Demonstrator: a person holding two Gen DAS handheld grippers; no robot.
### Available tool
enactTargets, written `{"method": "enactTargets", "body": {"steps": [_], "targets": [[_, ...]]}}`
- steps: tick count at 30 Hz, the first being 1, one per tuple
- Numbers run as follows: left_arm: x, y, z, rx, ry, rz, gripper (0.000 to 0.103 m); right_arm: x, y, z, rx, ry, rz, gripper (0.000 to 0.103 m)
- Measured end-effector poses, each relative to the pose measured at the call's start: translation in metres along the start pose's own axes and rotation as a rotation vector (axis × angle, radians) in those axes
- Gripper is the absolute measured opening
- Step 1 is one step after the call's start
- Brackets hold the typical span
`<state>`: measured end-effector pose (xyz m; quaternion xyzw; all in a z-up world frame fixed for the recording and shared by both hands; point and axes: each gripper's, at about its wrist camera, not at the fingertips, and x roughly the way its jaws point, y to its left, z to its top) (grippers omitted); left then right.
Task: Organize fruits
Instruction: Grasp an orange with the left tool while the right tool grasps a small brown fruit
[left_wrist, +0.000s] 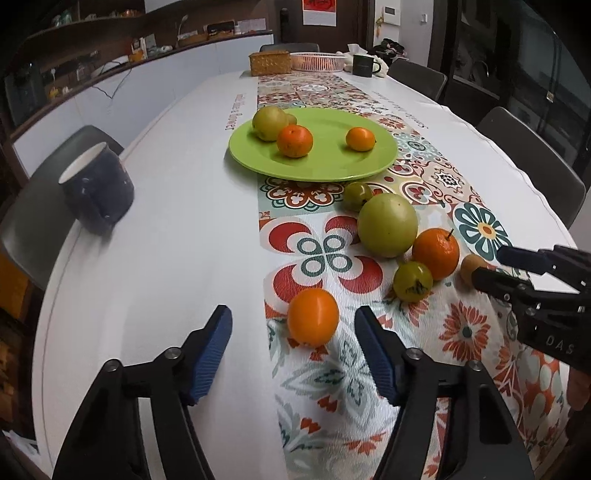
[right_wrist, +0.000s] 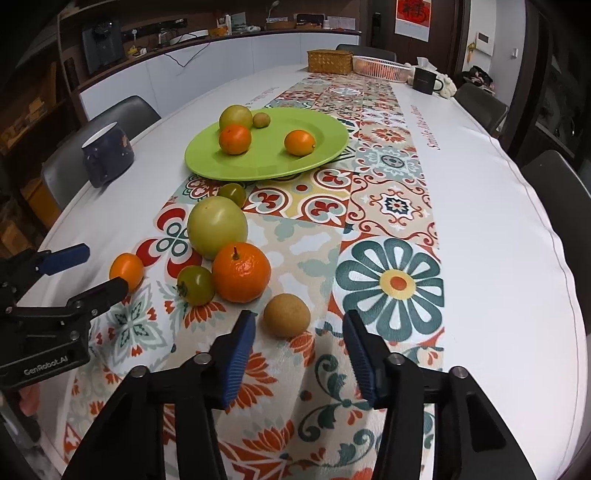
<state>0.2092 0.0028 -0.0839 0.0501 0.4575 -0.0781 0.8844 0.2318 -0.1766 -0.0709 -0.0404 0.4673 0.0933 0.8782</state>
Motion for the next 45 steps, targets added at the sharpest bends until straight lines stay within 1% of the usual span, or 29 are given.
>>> {"method": "enactTargets", "body": {"steps": [1,3,7,10,12,14,21,31,45], "targets": [[0.003,0.000,0.001,-0.002,0.008,-0.006,0.059,0.002,0.000,0.000,0.003,0.005,0.003,0.048],[0.006,-0.001,0.002,-0.001,0.016,-0.013,0.054,0.005,-0.001,0.000,0.008,0.014,0.008,0.043],[0.011,-0.004,0.002,-0.001,0.032,-0.030,0.039,0.007,-0.001,0.000,0.010,0.019,0.019,0.040],[0.013,-0.004,0.001,-0.011,0.046,-0.044,0.032,0.008,-0.002,0.000,0.010,0.023,0.027,0.034],[0.013,-0.004,0.001,-0.016,0.047,-0.044,0.032,0.009,-0.001,0.000,0.008,0.023,0.030,0.030],[0.013,-0.004,0.001,-0.016,0.048,-0.045,0.032,0.008,-0.001,0.000,0.002,0.021,0.030,0.029],[0.012,-0.004,0.001,-0.016,0.046,-0.046,0.031,0.007,0.000,0.000,0.003,0.012,0.030,0.028],[0.001,-0.007,0.005,-0.004,0.012,-0.032,0.031,0.003,-0.002,0.001,0.004,-0.007,0.036,0.026],[0.002,-0.008,0.005,-0.005,0.018,-0.034,0.031,0.009,-0.004,0.009,0.012,0.002,0.054,0.026]]}}
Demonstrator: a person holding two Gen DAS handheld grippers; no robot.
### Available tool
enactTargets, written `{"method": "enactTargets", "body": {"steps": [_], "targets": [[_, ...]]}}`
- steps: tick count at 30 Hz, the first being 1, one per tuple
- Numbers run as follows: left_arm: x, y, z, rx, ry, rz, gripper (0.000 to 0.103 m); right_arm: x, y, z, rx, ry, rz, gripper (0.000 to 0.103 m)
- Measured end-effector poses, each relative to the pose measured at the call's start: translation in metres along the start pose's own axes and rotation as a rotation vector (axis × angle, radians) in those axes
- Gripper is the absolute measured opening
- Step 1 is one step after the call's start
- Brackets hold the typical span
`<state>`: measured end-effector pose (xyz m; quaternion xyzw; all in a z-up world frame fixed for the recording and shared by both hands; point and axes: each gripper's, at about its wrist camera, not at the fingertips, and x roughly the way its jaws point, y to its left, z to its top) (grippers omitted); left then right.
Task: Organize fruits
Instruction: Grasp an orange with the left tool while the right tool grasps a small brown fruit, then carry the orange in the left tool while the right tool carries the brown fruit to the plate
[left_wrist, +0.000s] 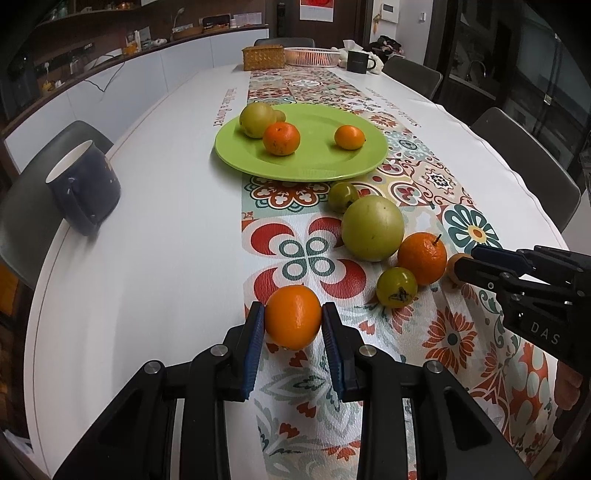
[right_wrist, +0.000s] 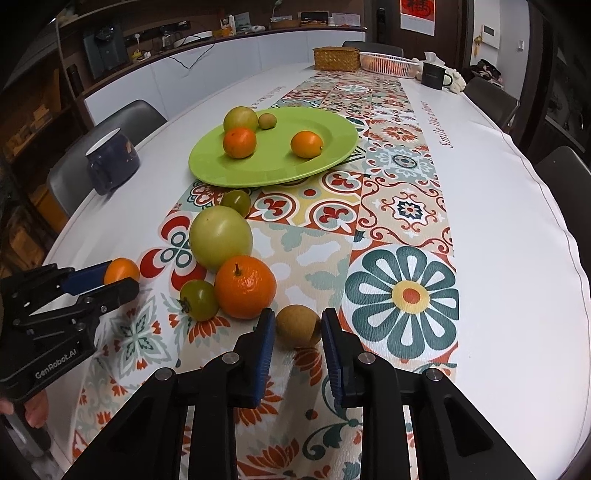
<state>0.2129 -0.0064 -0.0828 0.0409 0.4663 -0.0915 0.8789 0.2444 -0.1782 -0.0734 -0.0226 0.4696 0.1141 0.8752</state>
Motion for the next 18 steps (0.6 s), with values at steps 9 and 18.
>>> {"method": "enactTargets", "body": {"steps": [9,18], "targets": [[-0.0021,-0.0027,0.0001,0.004,-0.001,-0.006,0.031,-0.0005,-0.0014,0.0005,0.004,-0.002,0.021,0.025],[-0.0044,-0.0036,0.0025,0.009,-0.008,-0.006,0.031,-0.0073,0.0015,0.0008,-0.022,-0.021,0.014,0.014]]}}
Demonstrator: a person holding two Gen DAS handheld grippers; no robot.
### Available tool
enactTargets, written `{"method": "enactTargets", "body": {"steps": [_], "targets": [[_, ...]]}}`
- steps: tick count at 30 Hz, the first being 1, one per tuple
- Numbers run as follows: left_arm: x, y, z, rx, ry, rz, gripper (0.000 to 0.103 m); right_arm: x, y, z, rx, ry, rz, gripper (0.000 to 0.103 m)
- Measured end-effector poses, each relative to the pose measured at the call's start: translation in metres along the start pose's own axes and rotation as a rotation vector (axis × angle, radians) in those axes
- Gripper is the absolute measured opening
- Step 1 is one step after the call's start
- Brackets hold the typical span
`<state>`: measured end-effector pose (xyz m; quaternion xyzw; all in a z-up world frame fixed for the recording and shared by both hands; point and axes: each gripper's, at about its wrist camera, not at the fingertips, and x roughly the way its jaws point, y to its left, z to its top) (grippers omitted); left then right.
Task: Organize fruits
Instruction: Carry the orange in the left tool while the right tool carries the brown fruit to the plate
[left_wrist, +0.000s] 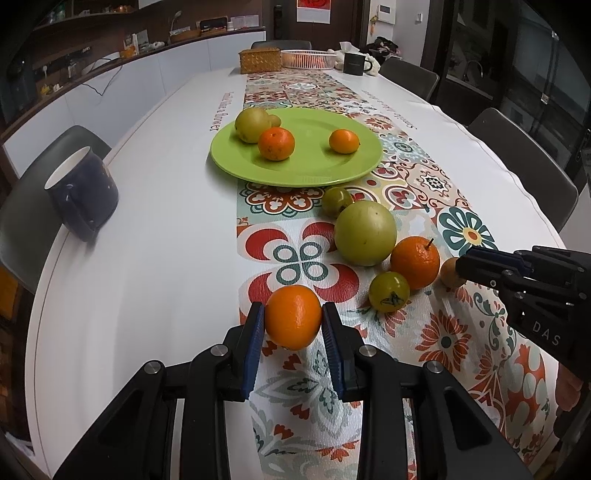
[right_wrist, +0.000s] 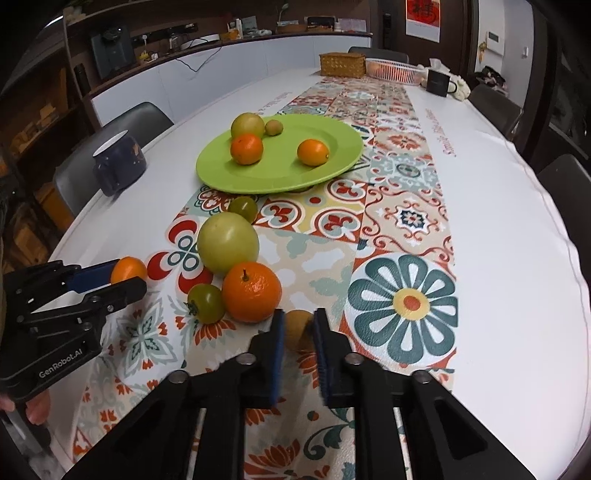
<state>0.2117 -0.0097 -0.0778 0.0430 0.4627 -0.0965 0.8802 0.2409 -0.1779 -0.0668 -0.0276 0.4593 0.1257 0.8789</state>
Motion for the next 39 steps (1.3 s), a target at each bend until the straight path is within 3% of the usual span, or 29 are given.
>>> {"method": "enactTargets", "body": {"steps": [4,6,8,22,23,25,39], "targets": [[-0.001,-0.001,-0.001,-0.001,0.002,-0.003,0.031,0.000,-0.003,-0.001,0.015,0.002,0.005,0.016],[-0.001,-0.001,-0.001,0.002,0.003,-0.003,0.031,0.004,-0.005,-0.001,0.031,0.020,0.021,0.038],[0.000,-0.001,-0.001,0.001,0.003,-0.002,0.031,0.006,-0.006,-0.002,0.037,0.027,0.024,0.042],[0.001,0.000,-0.001,0.001,0.007,0.005,0.031,0.028,-0.013,0.003,0.023,0.048,-0.027,0.042],[0.001,0.000,-0.001,0.002,0.007,0.005,0.031,0.029,-0.014,0.005,0.026,0.051,-0.020,0.041],[0.002,0.000,0.000,0.001,0.009,0.002,0.031,0.031,-0.013,0.005,0.020,0.057,-0.012,0.029],[-0.009,-0.005,0.008,0.004,-0.027,-0.010,0.031,0.001,-0.006,0.011,0.016,-0.021,0.001,0.029]]}}
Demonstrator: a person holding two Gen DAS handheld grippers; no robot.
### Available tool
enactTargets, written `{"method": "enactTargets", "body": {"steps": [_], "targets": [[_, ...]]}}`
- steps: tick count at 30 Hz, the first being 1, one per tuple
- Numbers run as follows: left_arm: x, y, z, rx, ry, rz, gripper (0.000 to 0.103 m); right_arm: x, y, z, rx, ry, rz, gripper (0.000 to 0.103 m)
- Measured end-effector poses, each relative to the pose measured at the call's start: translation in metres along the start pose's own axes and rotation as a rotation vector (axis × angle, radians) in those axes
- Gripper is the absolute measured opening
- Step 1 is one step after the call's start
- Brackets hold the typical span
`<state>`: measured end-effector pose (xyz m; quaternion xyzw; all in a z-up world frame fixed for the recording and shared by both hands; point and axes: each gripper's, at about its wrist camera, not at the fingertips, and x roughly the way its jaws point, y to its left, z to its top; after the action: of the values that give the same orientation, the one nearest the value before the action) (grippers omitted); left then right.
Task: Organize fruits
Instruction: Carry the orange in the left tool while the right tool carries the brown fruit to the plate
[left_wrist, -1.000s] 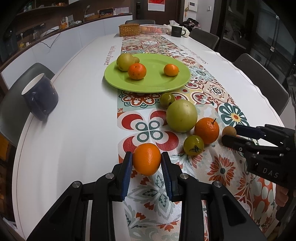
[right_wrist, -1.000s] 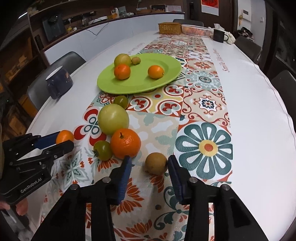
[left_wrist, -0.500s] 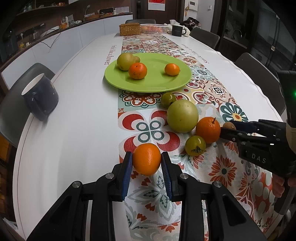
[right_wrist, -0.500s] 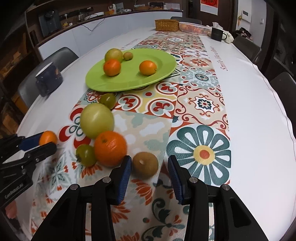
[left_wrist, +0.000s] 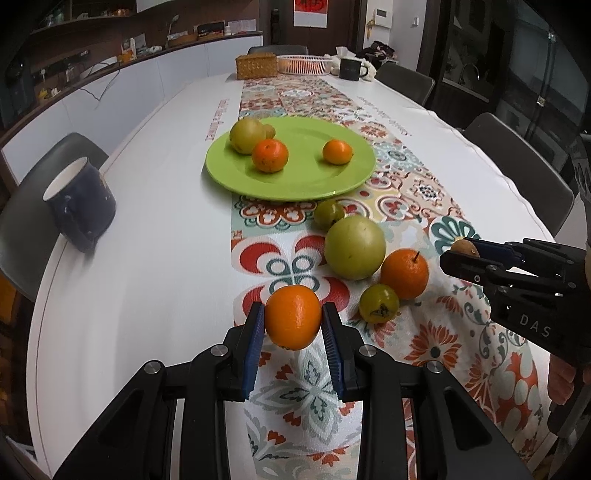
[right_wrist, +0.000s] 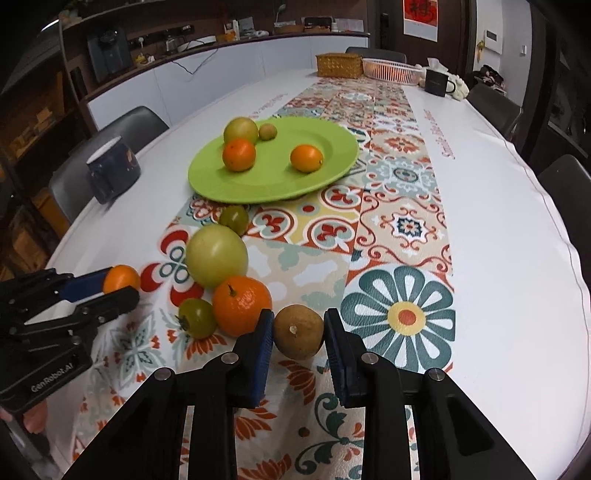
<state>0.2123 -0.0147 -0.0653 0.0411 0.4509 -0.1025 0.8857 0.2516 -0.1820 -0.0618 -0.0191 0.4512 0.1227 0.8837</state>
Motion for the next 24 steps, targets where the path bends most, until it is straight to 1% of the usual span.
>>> {"method": "enactTargets", "body": {"steps": [5,10,17,24], "targets": [[-0.011,-0.001,0.015,0.013,-0.042,0.000,0.031,-0.011,0.002,0.013,-0.009,-0.036,0.015,0.029],[-0.014,0.000,0.039,0.028,-0.078,0.010,0.031,-0.015,0.002,0.031,-0.019,-0.065,0.025,0.029],[-0.011,0.004,0.077,0.049,-0.117,0.018,0.031,-0.012,0.000,0.073,-0.026,-0.111,0.037,0.029],[-0.003,0.008,0.116,0.064,-0.151,0.009,0.031,0.002,-0.004,0.114,-0.044,-0.130,0.033,0.029]]}}
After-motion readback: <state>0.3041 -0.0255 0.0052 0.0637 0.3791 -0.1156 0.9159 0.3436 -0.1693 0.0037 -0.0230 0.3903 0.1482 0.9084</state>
